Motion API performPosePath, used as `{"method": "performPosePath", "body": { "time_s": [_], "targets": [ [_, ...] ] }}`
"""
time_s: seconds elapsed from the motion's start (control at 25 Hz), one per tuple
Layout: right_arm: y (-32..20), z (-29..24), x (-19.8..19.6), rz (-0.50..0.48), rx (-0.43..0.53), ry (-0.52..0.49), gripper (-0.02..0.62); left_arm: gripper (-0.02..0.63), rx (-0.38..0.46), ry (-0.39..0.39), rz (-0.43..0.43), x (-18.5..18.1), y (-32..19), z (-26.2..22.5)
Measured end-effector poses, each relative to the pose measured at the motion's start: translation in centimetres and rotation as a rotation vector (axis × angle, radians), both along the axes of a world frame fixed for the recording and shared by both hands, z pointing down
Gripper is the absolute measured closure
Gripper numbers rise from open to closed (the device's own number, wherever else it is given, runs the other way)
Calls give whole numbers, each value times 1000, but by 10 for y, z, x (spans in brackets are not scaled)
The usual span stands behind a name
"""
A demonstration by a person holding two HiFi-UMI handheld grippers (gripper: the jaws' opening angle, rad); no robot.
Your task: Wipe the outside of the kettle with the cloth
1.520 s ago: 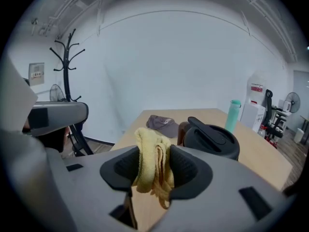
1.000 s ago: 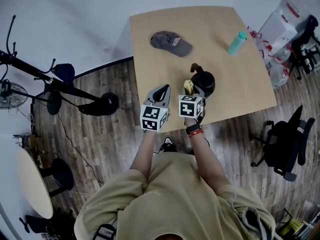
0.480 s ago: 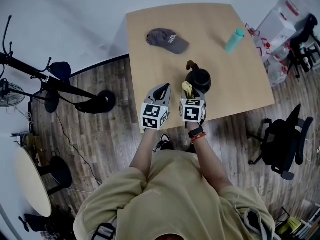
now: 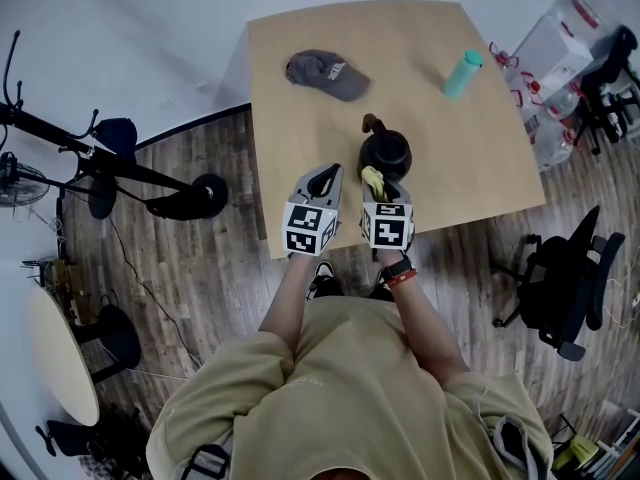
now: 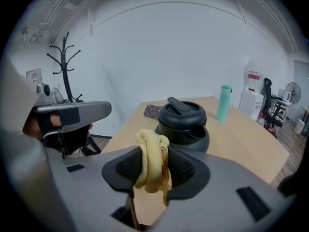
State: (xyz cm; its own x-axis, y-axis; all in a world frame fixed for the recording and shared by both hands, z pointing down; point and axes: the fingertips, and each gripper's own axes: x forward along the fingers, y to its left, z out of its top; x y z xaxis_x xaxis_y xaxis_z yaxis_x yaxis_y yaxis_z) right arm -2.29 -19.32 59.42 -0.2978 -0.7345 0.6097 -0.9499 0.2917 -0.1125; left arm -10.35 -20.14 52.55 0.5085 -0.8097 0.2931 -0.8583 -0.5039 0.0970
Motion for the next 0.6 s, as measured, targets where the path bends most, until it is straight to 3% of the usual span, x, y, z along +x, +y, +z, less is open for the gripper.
{"method": "performPosePath", "body": {
  "time_s": [0.6],
  "targets": [
    [12,0,59,17,12,2,440,581,3,-35,16,50,10,2]
  ]
}}
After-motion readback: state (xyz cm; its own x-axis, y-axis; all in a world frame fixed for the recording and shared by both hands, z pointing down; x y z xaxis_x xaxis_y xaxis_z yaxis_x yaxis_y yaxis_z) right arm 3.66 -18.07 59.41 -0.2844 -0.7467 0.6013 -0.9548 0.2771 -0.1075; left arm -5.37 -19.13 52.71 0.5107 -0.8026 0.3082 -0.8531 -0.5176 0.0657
